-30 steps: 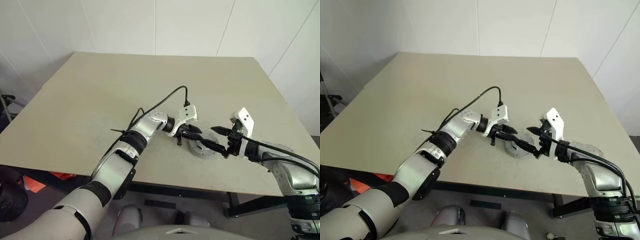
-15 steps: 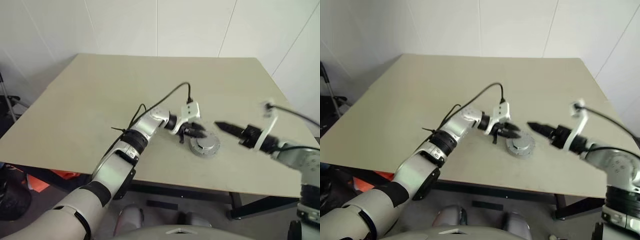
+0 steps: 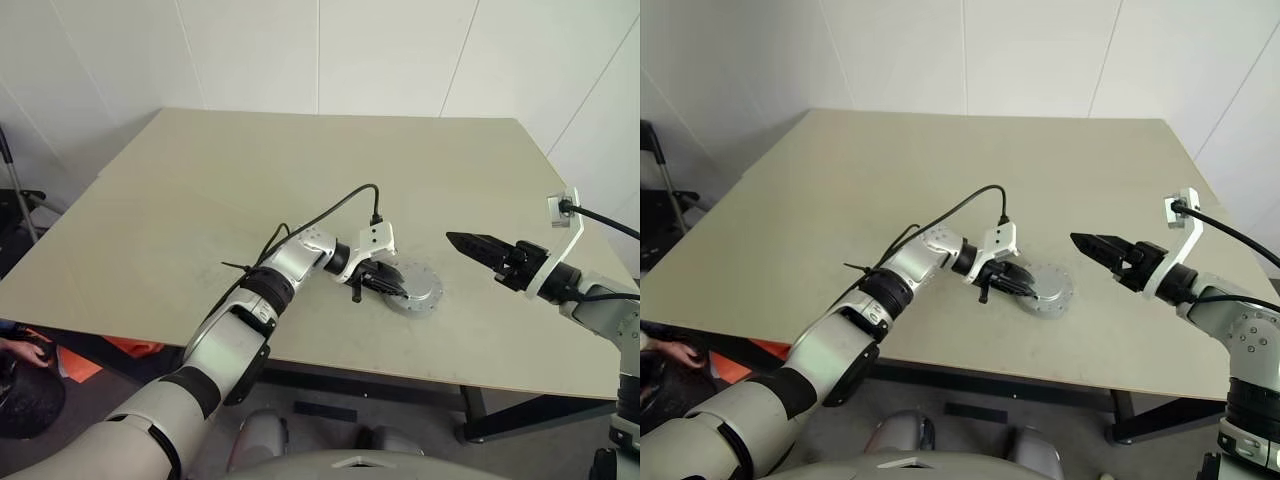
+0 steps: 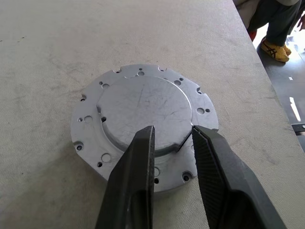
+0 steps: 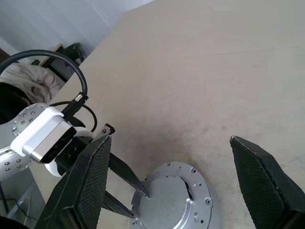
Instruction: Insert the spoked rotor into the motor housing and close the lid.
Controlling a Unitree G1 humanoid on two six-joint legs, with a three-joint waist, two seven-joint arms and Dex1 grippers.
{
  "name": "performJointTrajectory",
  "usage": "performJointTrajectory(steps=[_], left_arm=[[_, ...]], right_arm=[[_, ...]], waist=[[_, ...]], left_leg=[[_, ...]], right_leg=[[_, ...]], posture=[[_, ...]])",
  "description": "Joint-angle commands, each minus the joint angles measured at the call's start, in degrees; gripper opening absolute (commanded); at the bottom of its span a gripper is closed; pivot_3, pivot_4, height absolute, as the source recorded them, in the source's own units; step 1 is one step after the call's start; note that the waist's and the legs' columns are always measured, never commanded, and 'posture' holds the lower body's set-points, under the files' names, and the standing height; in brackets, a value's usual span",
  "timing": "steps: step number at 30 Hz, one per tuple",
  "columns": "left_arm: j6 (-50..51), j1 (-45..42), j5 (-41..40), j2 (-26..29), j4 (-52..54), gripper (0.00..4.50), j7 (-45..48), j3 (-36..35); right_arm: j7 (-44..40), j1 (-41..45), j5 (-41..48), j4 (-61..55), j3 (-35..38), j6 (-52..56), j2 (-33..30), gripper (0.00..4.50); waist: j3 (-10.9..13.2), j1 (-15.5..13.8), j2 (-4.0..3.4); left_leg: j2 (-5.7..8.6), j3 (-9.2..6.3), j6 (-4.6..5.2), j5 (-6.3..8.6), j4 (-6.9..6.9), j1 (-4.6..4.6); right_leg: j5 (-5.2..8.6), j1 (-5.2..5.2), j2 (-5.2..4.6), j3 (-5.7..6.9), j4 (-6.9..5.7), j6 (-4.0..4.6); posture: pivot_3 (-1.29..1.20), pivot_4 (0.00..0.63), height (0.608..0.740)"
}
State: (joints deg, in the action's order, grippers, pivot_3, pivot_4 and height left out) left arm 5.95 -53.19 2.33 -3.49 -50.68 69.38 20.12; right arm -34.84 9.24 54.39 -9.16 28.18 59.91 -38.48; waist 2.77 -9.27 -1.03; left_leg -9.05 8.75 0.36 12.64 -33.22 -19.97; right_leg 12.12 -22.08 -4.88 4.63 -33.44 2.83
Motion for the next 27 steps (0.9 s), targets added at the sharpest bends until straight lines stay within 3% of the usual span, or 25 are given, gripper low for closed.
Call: performJointTrajectory(steps=[1,9,18,27], left_arm=[[-0.3,0.0,0.7,0.1,-0.3,1.3,-0.9,0.3],[-4.4,-1.6,1.3,-1.9,-4.4,1.3,-9.3,-1.5],[-3.6,-0.3,1.1,-2.4,-3.0,1.3,-5.6,-0.3],[-3.2,0.2,1.3,-1.8,-2.0,1.3,-5.0,0.2]], right_arm=[[-0.6,0.3,2.0,-2.6,0.2,0.0,-0.2,4.49],[1.5,-0.7,3.5,-3.0,0.4,0.6,1.3,4.49],[3.5,-3.3,5.8,-3.8,1.6,3.5,1.2,4.49],[12.5,-3.1,23.1,3.0,6.4,19.6,0.5,4.49]], waist=[[0.0,0.0,-0.01],[0.0,-0.1,-0.01],[0.0,-0.2,-0.01],[0.0,-0.5,-0.03]], left_leg=[[0.01,0.0,0.01,0.0,0.0,0.0],[0.15,-0.01,0.12,0.05,-0.01,-0.04],[0.19,-0.02,0.14,0.05,0.0,-0.07],[0.25,-0.02,0.15,0.06,0.0,-0.05]], right_leg=[[0.0,0.0,-0.01,0.0,0.0,0.0],[-0.02,0.0,-0.14,0.0,0.0,0.0],[-0.02,-0.01,-0.18,0.0,0.0,-0.02],[-0.02,0.02,-0.25,0.0,0.01,-0.02]], posture=[[0.0,0.0,0.74],[0.0,0.0,0.74],[0.0,0.0,0.74],[0.0,0.0,0.74]])
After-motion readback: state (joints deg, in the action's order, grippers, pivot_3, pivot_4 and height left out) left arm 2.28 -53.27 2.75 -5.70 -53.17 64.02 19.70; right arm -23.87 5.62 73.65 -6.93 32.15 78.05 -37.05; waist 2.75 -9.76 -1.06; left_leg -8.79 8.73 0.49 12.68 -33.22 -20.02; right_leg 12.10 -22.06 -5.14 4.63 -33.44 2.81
